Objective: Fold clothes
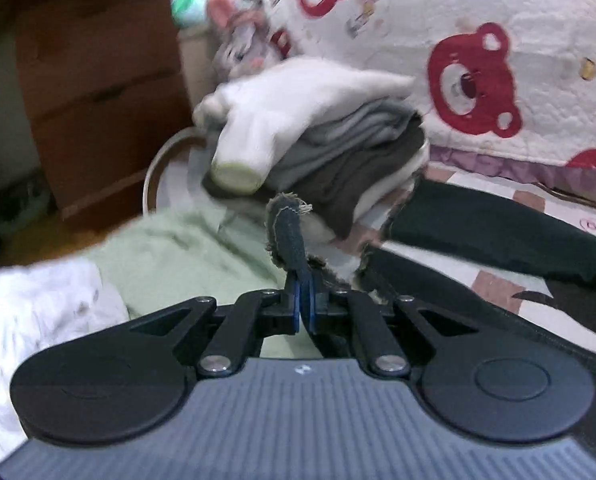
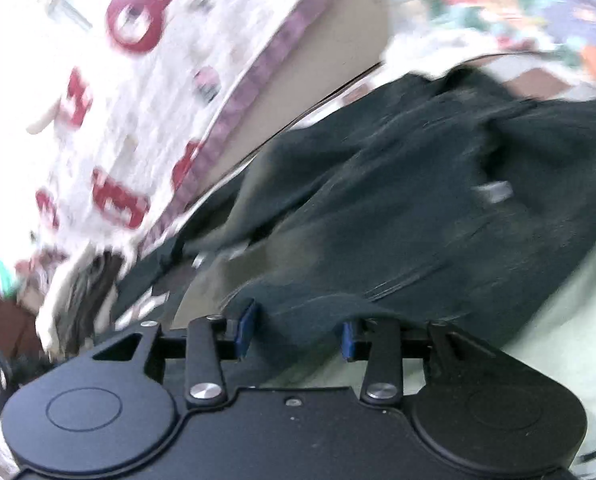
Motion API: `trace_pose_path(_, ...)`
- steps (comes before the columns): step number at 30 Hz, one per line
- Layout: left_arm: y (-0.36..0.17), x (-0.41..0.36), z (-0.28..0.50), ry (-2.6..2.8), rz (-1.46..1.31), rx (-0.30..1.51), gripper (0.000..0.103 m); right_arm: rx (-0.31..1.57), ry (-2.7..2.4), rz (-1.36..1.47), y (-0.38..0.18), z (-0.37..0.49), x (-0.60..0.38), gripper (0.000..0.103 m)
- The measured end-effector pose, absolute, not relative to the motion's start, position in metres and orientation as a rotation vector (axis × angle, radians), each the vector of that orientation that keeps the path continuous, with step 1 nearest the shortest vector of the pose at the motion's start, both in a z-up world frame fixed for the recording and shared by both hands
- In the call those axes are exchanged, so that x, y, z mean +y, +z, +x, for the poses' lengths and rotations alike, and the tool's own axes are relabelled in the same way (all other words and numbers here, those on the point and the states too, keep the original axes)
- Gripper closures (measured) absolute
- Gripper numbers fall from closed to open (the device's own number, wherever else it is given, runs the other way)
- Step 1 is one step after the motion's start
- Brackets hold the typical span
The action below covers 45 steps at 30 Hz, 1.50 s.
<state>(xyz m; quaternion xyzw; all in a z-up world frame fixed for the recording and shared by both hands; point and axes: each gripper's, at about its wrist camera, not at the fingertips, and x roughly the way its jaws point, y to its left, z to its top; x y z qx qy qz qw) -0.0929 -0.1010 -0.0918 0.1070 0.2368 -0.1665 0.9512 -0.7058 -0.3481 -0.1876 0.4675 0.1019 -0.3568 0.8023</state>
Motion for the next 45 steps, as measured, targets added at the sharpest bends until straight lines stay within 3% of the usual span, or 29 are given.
trace_pose_path(5,-0.082,-0.106,-0.096,-0.374,0.176,0.479,0.100,0.227,-0.836,1.094,-0.188,-0.742,-0.349,0.058)
trace_pose_path(8,-0.063,-0.097,-0.098,-0.387,0.111,0.453,0.100,0.242,-0.915,1.086,-0.184,-0.760,-0.343,0.051)
trace_pose_path(17,-0.029,-0.051,-0.092,-0.308,-0.006,0.415,0.100,0.228,-1.059,1.087,-0.176,-0.810,-0.356,0.050)
trace_pose_path(25,-0.117,-0.017,-0.065,-0.115,0.081,0.688,0.100,0.282,-1.147,1.013,-0.176,-0.805,-0.364,0.050)
trace_pose_path(30,-0.139,-0.020,-0.069,-0.217,-0.019,0.976,0.097,0.283,-1.175,1.043,-0.183,-0.810,-0.369,0.050)
trace_pose_path(32,-0.128,-0.032,-0.080,-0.272,-0.014,0.961,0.093,0.281,-1.184,1.048,-0.183,-0.813,-0.370,0.050)
trace_pose_path(35,-0.097,-0.062,-0.103,-0.341,0.133,0.791,0.084,0.276,-1.199,1.035,-0.181,-0.817,-0.371,0.049)
trace_pose_path(38,-0.070,-0.093,-0.127,-0.449,0.217,0.636,0.064,0.230,-1.202,1.063,-0.184,-0.825,-0.376,0.047)
trace_pose_path(39,-0.067,-0.104,-0.129,-0.504,0.214,0.640,0.060,0.202,-1.199,1.087,-0.186,-0.827,-0.377,0.046)
trace_pose_path(45,-0.101,-0.172,-0.159,-0.798,0.268,0.851,0.060,0.054,-1.203,1.171,-0.204,-0.822,-0.389,0.039)
